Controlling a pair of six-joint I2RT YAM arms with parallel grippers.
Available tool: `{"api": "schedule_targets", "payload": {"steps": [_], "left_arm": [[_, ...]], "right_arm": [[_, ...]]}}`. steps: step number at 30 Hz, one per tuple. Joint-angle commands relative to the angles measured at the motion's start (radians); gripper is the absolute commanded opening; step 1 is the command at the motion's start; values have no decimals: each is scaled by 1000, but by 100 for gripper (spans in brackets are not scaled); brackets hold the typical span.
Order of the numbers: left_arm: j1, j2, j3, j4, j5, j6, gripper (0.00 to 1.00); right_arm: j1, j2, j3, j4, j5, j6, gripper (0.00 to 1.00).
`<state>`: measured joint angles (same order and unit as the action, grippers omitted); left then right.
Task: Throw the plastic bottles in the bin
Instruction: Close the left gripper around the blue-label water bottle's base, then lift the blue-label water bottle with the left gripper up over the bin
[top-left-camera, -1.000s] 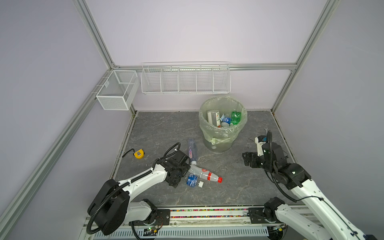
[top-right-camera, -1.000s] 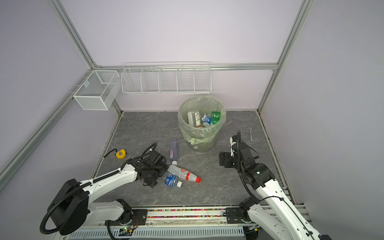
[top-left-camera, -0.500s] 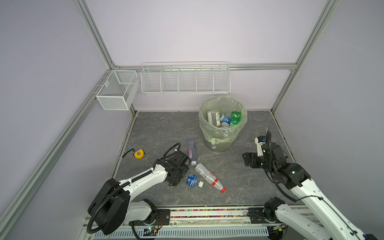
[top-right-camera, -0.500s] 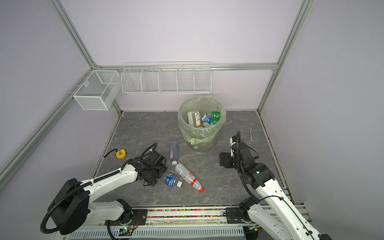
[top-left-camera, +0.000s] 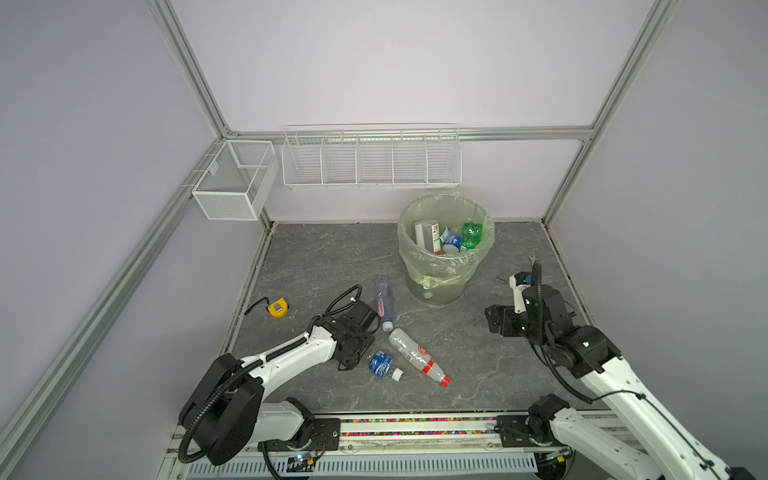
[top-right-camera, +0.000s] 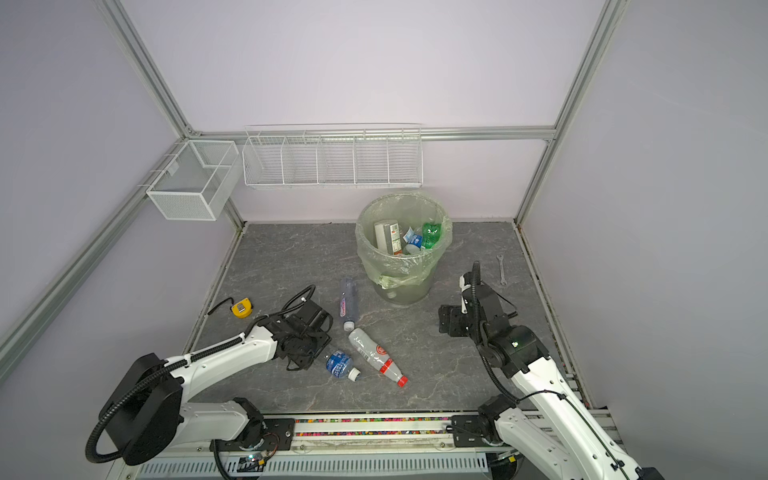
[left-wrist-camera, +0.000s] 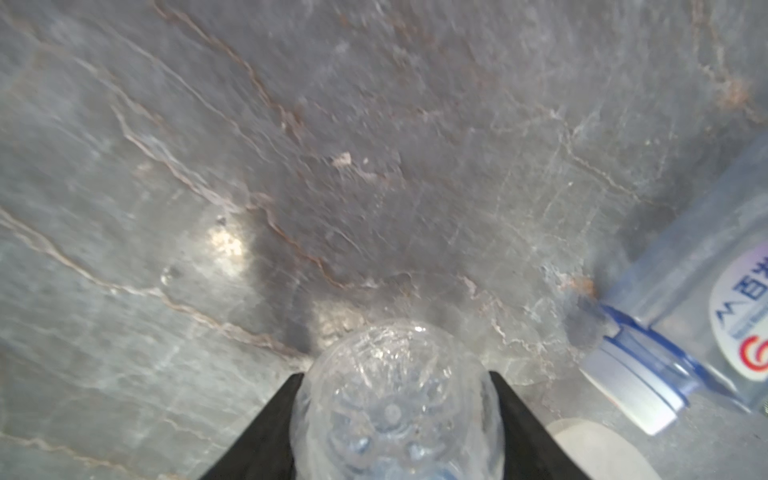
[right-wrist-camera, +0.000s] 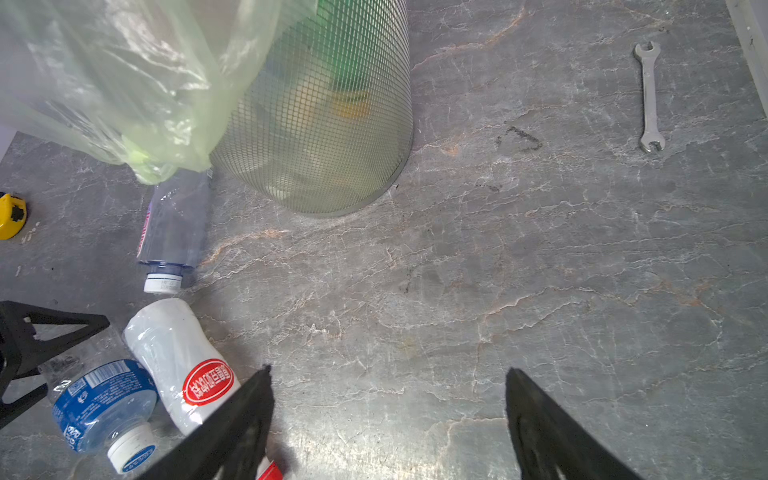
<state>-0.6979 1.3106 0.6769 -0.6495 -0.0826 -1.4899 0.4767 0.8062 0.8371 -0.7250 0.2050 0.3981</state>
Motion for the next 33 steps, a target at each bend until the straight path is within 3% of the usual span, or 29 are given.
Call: {"api": "schedule_targets", "payload": {"steps": [1, 16, 33], "left_arm": [[26, -14, 16, -42, -53, 31, 60], [126, -157, 11, 58, -115, 257, 59], [244, -136, 159, 149, 23, 499, 58]], "right_arm": [[-1, 3, 13, -3, 5, 22, 88], [-1, 55, 6, 16, -14, 44, 88], [-2, 106, 13, 16, -26, 80, 88]]}}
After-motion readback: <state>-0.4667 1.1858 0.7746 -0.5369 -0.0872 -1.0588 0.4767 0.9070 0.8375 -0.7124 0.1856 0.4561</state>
